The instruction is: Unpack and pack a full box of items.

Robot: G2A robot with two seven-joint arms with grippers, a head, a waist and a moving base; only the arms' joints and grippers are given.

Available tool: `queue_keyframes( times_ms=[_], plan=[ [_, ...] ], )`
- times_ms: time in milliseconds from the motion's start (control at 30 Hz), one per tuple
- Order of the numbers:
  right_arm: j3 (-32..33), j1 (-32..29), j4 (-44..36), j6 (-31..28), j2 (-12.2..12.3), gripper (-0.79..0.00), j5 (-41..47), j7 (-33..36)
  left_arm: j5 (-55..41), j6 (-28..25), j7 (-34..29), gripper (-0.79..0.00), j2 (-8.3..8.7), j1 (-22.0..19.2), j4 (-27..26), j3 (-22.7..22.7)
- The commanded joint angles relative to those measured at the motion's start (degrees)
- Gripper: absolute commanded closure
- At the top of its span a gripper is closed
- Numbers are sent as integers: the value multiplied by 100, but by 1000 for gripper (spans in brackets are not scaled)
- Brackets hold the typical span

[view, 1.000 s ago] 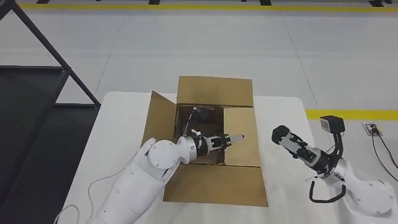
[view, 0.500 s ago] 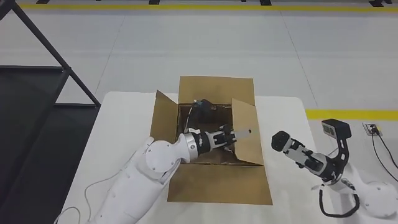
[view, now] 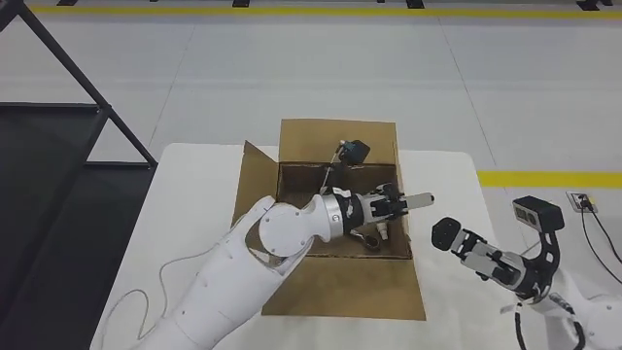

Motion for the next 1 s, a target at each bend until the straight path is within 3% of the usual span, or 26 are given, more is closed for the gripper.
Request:
queue_keyframes(
  times_ms=[0, 233, 467, 633, 800, 967],
  plan=[
    [78, -85, -22, -46, 31, -785, 81, -46, -82, -34, 49, -785, -98, -171, 192, 152],
    [278, -388, -116, -117, 145, -785, 5, -118, -347, -188, 126, -785, -436, -598, 893, 610],
    [212, -615, -391, -161, 245, -785, 448, -160, -618, -361, 10, -785, -724, -860, 1656, 869],
    [199, -660, -415, -181, 334, -785, 270, -181, -795, -531, -112, -785, -893, -971, 2059, 951],
    [213, -565, -147, -105, 376, -785, -598, -536, -846, -738, -201, -785, -999, -1085, 2311, 915],
    [122, -463, -105, 134, 395, -785, -1078, -1000, -728, -989, -127, -785, -960, -983, 2187, 690]
  ],
)
